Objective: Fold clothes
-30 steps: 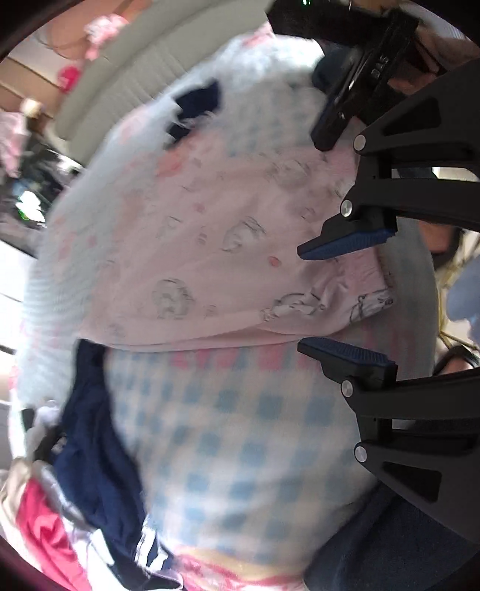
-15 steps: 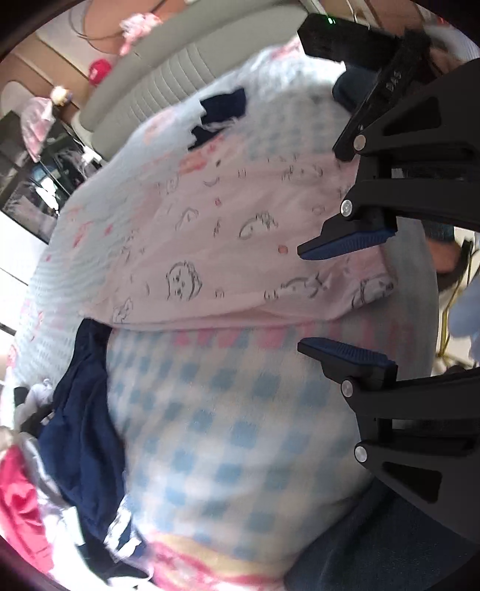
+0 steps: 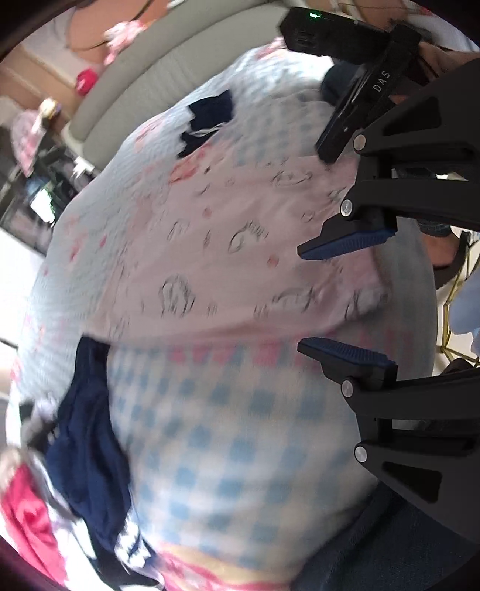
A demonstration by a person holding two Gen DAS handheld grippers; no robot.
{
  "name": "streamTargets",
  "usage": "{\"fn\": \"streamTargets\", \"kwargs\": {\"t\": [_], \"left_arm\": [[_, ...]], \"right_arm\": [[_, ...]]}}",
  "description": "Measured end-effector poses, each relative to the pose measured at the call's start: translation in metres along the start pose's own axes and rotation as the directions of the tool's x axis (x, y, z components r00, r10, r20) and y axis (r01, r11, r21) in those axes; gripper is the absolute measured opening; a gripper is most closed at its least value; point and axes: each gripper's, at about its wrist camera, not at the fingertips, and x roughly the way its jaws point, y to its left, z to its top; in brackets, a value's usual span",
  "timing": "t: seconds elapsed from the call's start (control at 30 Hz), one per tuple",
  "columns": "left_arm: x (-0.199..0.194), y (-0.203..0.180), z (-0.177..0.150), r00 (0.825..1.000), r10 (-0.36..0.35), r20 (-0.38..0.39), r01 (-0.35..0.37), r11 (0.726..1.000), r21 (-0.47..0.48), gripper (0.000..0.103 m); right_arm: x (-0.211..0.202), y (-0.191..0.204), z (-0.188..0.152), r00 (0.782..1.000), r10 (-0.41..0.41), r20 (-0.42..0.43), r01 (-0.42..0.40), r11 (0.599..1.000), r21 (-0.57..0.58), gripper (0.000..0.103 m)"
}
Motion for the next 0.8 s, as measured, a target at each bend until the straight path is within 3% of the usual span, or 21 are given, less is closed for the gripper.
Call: {"fn": "streamTargets", "kwargs": {"t": [0.1,0.27,0.4,0.57,0.63,0.67,0.73,0.8], "left_arm": [[-0.001,0.002,-0.001,1.0,0.027,0.012,-0.026,0.999,-0.017,0.046],[-0.01,0.013,0.0,0.997,0.054,0.056,-0.049,0.995,-0.089,0.046],[-0.01,0.022,-0.002,0.998,-0.047,0.045,0.053,0.987,-0.15,0.042],[-0.004,0.014,-0.005,0.995,-0.096,0.012,0.097,0.987,-0.124,0.037],[-0.002,0.014,-0.007,0.994,-0.109,-0.006,0.107,0.986,-0.127,0.033],[-0.002,0.014,-0.008,0.995,-0.1,-0.015,0.097,0.988,-0.123,0.032],[-0.003,0.012,-0.012,1.0,-0.008,-0.023,0.005,0.994,-0.107,0.03],[-0.007,0.015,-0.014,1.0,0.023,-0.015,-0.025,0.992,-0.127,0.03]], "right_arm": [[0.008,0.006,-0.004,0.998,-0.056,-0.041,0.054,0.998,-0.044,0.048],[-0.005,-0.014,-0.002,0.999,-0.02,-0.029,0.022,0.998,0.062,0.048],[-0.012,-0.019,-0.001,1.0,0.004,-0.004,-0.003,0.996,0.084,0.048],[-0.015,-0.01,-0.002,0.998,0.067,0.015,-0.068,0.997,0.048,0.049],[-0.008,-0.004,-0.006,0.999,0.043,-0.015,-0.043,0.999,0.022,0.048],[-0.004,-0.001,-0.008,0.999,0.013,-0.033,-0.013,1.0,0.005,0.048],[0.003,-0.002,-0.011,0.995,-0.082,-0.056,0.081,0.997,-0.015,0.048],[-0.002,-0.01,-0.01,0.997,-0.06,-0.055,0.062,0.997,0.036,0.047]]}}
